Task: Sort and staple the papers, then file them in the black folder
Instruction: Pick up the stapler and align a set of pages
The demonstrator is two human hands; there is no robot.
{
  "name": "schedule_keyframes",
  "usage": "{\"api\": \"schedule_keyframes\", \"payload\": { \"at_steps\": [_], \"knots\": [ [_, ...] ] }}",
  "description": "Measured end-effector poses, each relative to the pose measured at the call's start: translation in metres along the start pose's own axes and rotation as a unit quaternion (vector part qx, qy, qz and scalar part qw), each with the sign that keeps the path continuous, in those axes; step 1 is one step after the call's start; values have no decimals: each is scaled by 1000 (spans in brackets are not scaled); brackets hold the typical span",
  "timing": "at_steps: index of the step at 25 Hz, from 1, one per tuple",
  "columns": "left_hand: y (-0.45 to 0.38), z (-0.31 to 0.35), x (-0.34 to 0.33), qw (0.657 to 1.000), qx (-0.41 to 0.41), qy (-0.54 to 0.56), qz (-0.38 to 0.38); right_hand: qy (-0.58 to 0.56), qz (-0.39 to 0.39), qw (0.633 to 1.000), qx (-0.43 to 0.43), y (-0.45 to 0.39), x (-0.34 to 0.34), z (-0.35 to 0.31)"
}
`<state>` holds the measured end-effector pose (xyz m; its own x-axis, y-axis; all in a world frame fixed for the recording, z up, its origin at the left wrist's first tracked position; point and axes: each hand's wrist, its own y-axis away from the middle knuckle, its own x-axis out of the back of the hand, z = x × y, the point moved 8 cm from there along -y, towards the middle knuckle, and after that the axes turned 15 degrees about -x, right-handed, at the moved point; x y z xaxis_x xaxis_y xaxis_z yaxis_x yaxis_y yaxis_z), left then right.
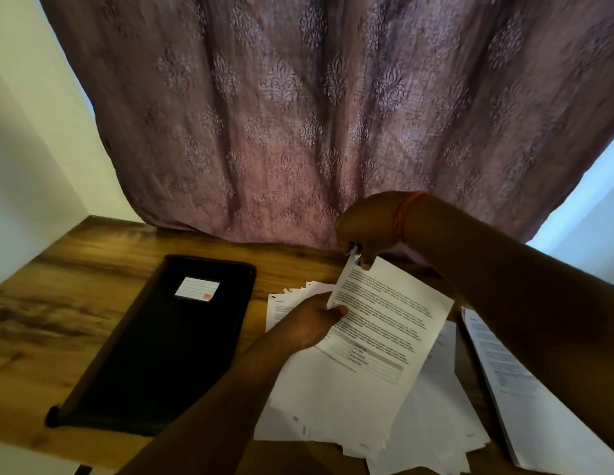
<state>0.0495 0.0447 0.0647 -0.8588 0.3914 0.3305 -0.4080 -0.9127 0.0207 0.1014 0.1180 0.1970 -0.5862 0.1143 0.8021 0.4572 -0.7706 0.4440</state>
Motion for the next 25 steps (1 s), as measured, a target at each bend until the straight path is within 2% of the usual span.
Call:
{"api": "schedule_keyframes", "payload": {
  "at_steps": [6, 11, 15, 18, 22, 25],
  "knots": [
    [-5, -9, 0, 999, 18, -32, -2, 143, -18, 989, -26, -2, -6, -13],
    [-7, -10, -1, 999, 18, -46, -4, 184, 9, 982, -32, -9, -11, -21],
    [-8, -12, 2, 998, 17, -56, 4, 168, 113, 979, -27, -12, -9, -23],
    [-7, -18, 4, 997, 25, -70, 5, 148, 157, 976, -13, -14, -13, -24],
    [-6, -30, 1, 994, 37, -105, -19, 135, 115, 984, 24, -11, -35, -22],
    [-8, -36, 0, 994, 53, -98, -14, 67, 116, 991, 3, -18, -46, -18]
  ]
}}
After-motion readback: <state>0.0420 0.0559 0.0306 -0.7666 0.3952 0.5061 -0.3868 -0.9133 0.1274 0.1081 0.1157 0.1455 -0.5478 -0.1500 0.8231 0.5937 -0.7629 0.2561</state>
